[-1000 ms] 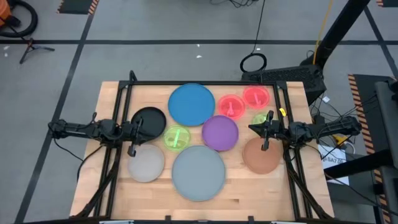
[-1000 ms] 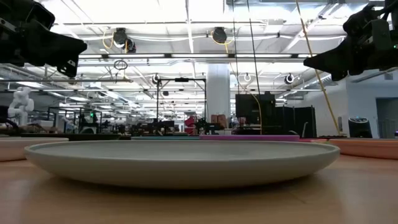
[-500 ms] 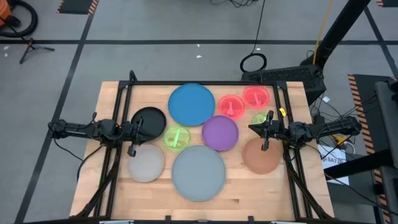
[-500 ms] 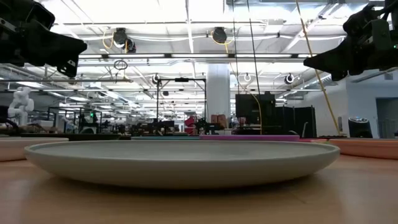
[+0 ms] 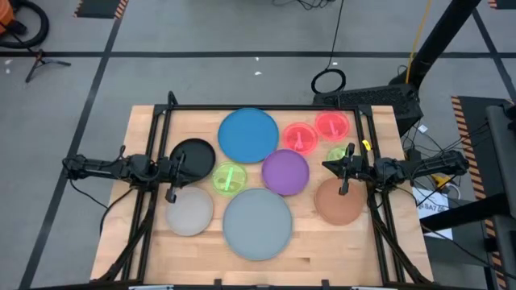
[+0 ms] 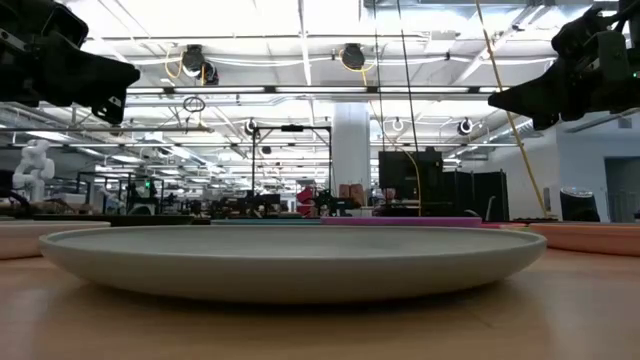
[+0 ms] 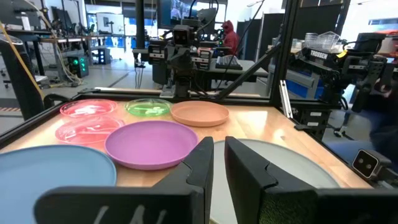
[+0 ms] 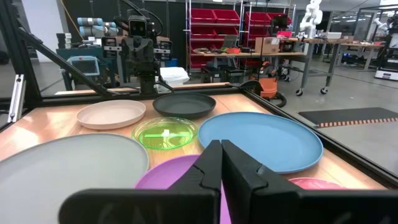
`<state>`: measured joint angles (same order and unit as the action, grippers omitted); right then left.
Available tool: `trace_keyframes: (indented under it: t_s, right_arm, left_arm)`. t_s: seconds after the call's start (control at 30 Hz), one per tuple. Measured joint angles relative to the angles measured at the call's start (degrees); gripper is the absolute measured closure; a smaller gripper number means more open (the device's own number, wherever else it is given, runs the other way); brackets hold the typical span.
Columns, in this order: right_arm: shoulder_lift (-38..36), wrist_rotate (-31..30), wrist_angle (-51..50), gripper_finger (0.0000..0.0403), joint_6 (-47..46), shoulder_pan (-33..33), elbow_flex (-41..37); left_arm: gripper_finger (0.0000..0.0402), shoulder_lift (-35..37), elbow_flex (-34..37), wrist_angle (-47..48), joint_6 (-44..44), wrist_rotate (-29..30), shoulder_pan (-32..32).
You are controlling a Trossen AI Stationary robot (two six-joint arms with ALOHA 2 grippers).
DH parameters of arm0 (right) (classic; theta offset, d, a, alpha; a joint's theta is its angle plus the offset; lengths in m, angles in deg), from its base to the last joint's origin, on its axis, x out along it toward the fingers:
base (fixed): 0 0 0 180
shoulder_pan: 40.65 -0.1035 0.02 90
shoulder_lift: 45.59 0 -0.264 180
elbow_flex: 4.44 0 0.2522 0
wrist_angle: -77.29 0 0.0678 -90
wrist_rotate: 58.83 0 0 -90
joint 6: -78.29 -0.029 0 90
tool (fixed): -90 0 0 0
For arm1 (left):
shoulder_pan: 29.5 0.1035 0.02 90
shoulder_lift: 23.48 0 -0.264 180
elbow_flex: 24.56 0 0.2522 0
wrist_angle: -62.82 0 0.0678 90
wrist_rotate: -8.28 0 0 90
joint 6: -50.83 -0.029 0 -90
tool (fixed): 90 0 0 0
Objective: Stack plastic plates
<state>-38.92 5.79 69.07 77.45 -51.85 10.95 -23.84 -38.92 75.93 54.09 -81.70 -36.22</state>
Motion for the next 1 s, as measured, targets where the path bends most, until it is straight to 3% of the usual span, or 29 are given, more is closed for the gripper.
trace_keyframes:
  t_s: [0.37, 0.63, 0.87, 1.0]
  right_arm:
    - [0.0, 0.0, 0.0, 0.0402, 0.0, 0.0, 0.0]
    - [0.0, 0.0, 0.1, 0.0402, -0.1, 0.0, 0.0]
    - [0.0, 0.0, 0.4, 0.0402, -10.5, 0.0, 0.0]
    - [0.0, 0.0, 0.2, 0.0402, -10.2, 0.0, 0.0]
  left_arm:
    - [0.0355, 0.0, 0.0, -0.7, -2.6, 0.0, 0.0]
    - [0.0355, 0.0, 0.1, -18.2, 3.6, 0.2, 0.0]
    - [0.0355, 0.0, 0.0, -23.2, 3.9, 7.0, 0.0]
    - [0.0355, 0.0, 0.0, -24.7, 0.6, 11.0, 0.0]
